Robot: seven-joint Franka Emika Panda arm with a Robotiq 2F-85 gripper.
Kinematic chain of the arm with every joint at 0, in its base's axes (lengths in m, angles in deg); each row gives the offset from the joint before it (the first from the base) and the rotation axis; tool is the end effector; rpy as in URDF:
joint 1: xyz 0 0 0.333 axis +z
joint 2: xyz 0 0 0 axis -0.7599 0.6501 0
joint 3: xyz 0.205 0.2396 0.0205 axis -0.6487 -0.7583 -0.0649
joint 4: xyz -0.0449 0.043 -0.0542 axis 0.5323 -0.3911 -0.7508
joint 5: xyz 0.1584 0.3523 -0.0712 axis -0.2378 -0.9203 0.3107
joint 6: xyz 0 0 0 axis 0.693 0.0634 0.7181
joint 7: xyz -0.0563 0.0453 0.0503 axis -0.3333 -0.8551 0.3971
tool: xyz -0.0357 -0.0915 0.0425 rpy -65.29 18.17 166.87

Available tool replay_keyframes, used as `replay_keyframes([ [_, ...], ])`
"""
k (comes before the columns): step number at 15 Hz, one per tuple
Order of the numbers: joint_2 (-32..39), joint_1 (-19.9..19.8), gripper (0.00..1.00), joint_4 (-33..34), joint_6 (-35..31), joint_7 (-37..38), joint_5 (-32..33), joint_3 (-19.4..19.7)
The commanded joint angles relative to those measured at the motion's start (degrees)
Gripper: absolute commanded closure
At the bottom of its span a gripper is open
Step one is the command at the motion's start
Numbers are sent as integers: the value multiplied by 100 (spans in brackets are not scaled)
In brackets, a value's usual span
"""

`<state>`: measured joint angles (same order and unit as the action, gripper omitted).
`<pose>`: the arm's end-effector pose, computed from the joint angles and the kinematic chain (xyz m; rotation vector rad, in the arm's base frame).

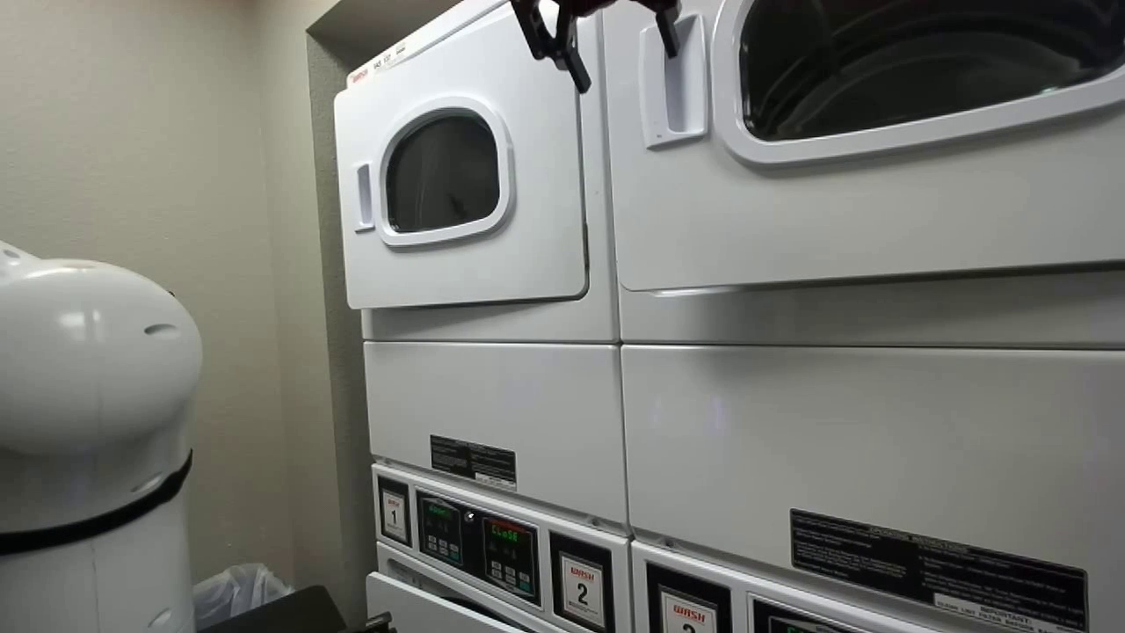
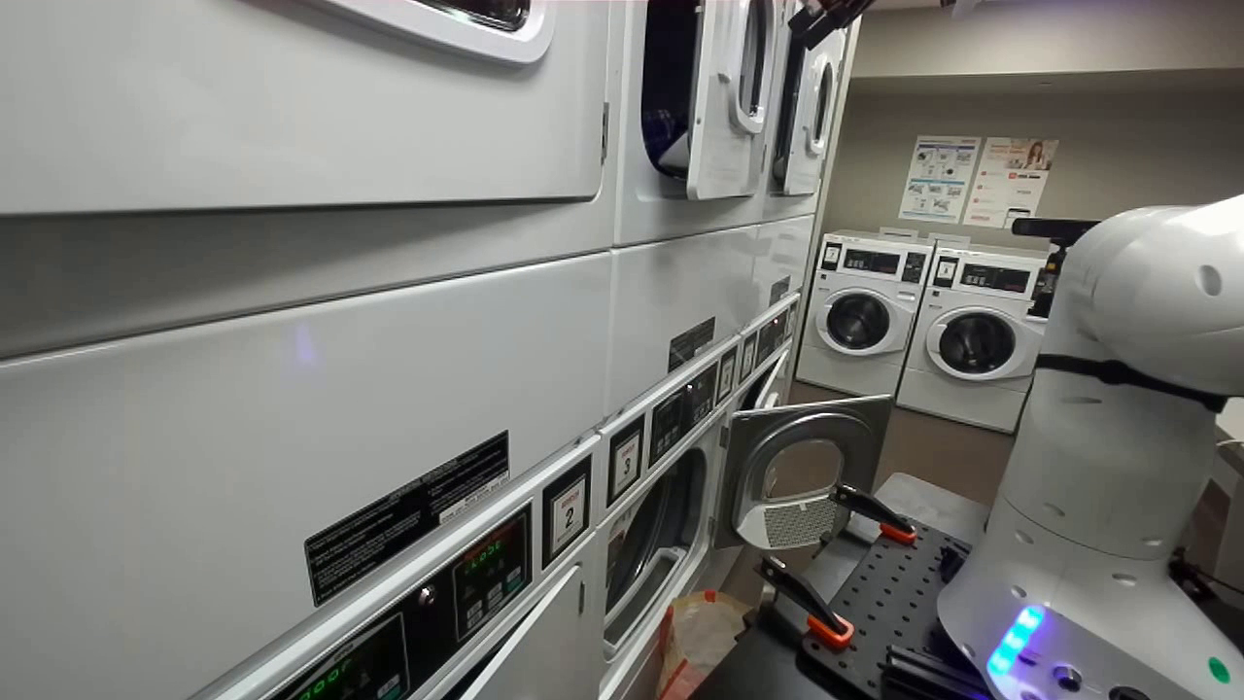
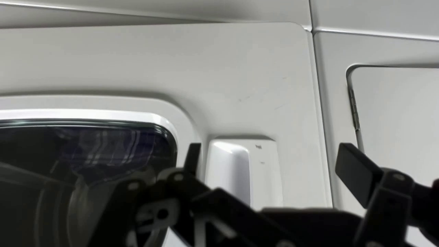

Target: Close the door of the second washing machine

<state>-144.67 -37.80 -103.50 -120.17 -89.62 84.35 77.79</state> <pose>0.2835 -0.1790 0.6704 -2.7870 -0.4389 -1.2759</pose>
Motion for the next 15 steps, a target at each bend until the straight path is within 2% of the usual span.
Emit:
replay_keyframes([
  [1, 567, -154, 0, -64, -616, -116, -12, -173],
  [8, 1462, -15, 0, 81, -1466, -162, -207, -272],
  [15, 2111, -55, 0, 206, -1885, -171, -288, -419],
])
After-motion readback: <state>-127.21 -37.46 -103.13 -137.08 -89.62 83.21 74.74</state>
